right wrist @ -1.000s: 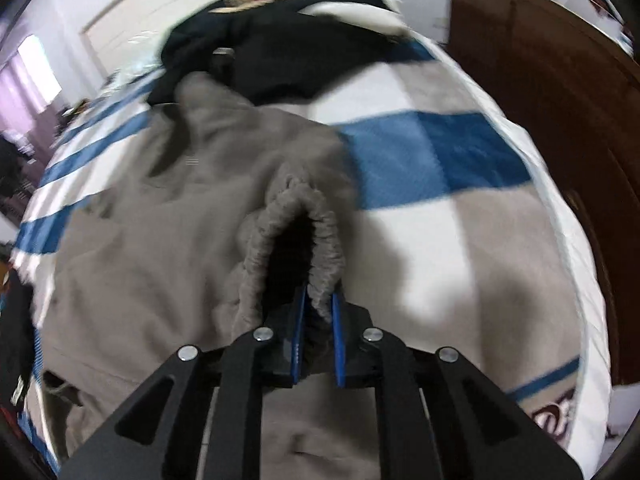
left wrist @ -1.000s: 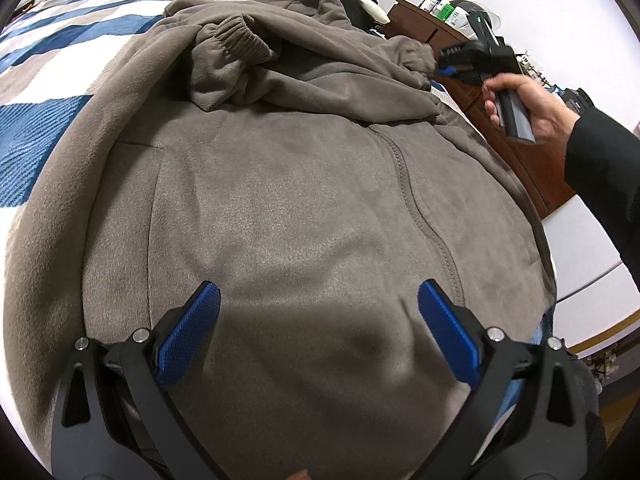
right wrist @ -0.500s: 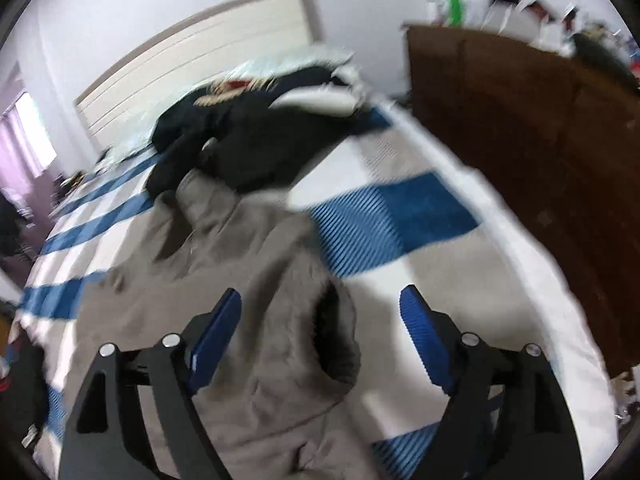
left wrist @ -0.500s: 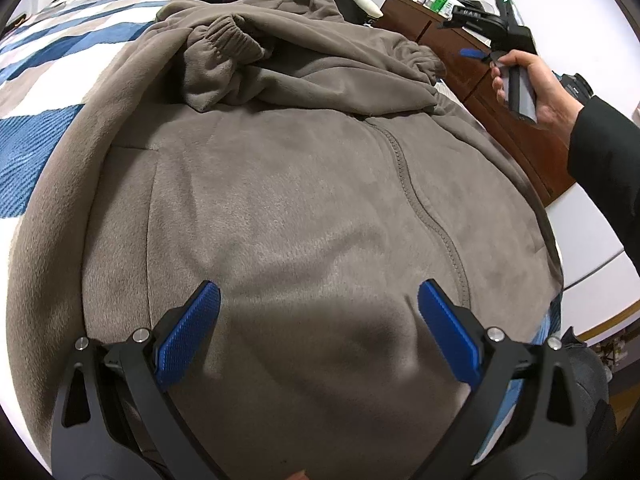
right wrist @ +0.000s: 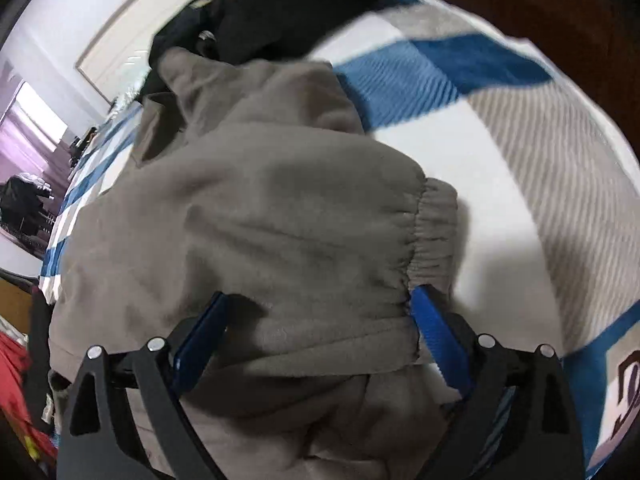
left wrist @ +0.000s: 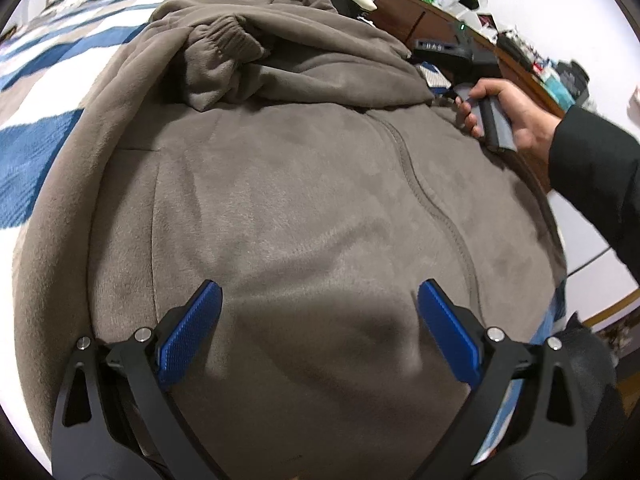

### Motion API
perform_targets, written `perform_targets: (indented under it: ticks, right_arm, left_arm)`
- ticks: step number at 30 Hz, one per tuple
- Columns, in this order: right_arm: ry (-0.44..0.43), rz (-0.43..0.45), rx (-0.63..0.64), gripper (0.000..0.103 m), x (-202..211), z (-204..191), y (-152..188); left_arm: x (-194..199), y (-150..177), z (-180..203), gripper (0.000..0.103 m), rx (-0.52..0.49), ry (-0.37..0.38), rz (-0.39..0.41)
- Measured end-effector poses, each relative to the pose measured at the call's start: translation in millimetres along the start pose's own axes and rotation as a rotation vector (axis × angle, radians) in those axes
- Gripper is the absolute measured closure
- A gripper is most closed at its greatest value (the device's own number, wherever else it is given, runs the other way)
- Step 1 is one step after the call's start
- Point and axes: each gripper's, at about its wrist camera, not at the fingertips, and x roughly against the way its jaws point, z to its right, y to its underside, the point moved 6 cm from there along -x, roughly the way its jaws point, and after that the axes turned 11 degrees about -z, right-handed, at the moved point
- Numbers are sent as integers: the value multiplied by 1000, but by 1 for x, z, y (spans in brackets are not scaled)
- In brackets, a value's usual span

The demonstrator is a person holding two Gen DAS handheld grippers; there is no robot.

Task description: Fold large clothes

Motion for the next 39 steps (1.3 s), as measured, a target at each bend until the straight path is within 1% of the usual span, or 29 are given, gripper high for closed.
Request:
perform_targets:
  ticks: [3, 4, 6, 8, 9, 10, 11, 12, 13, 14, 15, 19, 21, 23, 26, 28, 30, 33, 34, 36, 37, 38, 39]
  right_arm:
    - [-27, 34, 8, 12, 28, -10, 13]
    - [-74, 34, 32, 12, 42, -17, 22]
    - [-108, 39, 79, 8, 62, -27, 44]
    - [-114, 46, 155, 6, 88, -35, 75]
    - [-121, 43, 202, 6, 101, -36, 98]
    - [-120, 46, 229, 6, 107, -36, 112]
    - [-109, 57, 265, 6, 117, -34, 133]
    - [-97, 68, 287, 6, 123, -30, 146]
    - [-73, 87, 313, 6, 134, -22, 168]
    - [-50, 103, 331, 6, 143, -14, 189]
    - [-21, 114, 347, 6, 149, -2, 209]
    - [52, 131, 346, 6, 160, 40, 252]
    - [64, 156, 334, 6, 168, 57, 263]
    - [72, 188, 316, 6, 176, 76, 274]
    - [88, 197, 294, 6, 174, 97, 285]
    - [77, 187, 277, 6, 168, 108, 292]
    - [48, 158, 261, 6, 159, 115, 303]
    - [36, 117, 266, 6, 144, 120, 316]
    - [27, 102, 259, 6, 140, 123, 316]
    - [0, 118, 243, 6, 141, 126, 311]
    - [-4, 110, 240, 6, 139, 127, 311]
    - [-8, 97, 242, 5, 136, 127, 310]
    - [-8, 95, 247, 5, 135, 126, 310]
  left_arm:
    - [1, 0, 4, 7, -31, -34, 10]
    - [2, 0, 5, 7, -40, -41, 15]
    - [7, 2, 9, 7, -67, -59, 30]
    - [25, 4, 16, 7, -110, -102, 89]
    - [33, 5, 17, 7, -117, -107, 115]
    - [48, 6, 19, 7, -123, -107, 161]
    - [61, 8, 20, 7, -125, -107, 197]
    - [70, 9, 19, 7, -124, -107, 222]
    - [82, 11, 17, 7, -118, -111, 256]
    - [90, 13, 13, 7, -109, -118, 273]
    - [96, 17, 7, 7, -93, -135, 285]
    - [107, 35, -21, 7, -39, -192, 281]
    - [112, 43, -27, 7, -28, -208, 277]
    - [121, 55, -35, 7, -18, -230, 298]
    - [126, 66, -42, 7, -12, -260, 311]
    - [124, 72, -48, 7, 1, -272, 307]
    - [119, 75, -53, 7, 9, -265, 294]
    - [109, 79, -60, 7, 23, -254, 265]
    - [105, 80, -63, 7, 32, -256, 253]
    - [99, 80, -69, 7, 49, -267, 233]
    - [98, 81, -72, 7, 60, -268, 230]
    - [96, 80, -74, 7, 71, -251, 224]
    - [94, 80, -75, 7, 84, -216, 216]
